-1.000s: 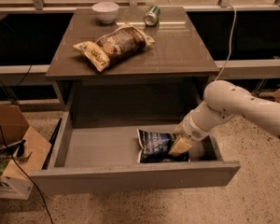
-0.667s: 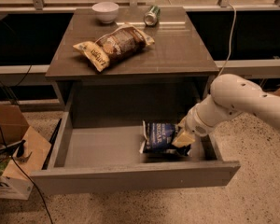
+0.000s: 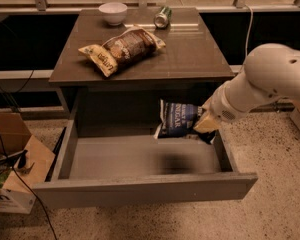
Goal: Pick blue chip bag from top drawer and place on counter
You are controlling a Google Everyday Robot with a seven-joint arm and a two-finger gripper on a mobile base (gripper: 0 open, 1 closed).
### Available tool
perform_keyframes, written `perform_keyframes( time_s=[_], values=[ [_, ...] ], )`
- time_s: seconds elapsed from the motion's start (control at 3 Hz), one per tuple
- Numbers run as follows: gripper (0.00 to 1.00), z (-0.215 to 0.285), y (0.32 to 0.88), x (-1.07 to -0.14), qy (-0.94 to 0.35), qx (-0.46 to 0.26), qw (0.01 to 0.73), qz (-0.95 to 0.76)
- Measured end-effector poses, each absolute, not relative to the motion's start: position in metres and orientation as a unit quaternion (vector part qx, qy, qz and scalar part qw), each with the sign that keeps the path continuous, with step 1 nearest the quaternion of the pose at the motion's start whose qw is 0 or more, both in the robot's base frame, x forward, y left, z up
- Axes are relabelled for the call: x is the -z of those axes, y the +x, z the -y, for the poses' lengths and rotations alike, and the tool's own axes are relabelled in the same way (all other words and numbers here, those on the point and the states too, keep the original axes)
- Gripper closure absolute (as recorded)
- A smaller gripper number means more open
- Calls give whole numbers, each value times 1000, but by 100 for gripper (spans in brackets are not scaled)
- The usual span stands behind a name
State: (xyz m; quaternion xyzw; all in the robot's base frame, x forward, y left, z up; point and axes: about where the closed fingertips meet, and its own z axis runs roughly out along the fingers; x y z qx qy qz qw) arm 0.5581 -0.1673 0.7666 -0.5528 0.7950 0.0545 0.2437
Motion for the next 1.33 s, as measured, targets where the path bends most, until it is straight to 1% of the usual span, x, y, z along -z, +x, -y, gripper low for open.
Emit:
perform_keyframes(
  time_s=[0.33,0.67,1.0,1.33],
  values=[
    [100,178,572,-820,-548,-10,259,-795],
    [100,187,631,-893,-530,57,295,-793],
    [100,193,691,-936,-498,93,328,-797],
    [100,188,744,-956,-474,102,360,-797]
  ],
)
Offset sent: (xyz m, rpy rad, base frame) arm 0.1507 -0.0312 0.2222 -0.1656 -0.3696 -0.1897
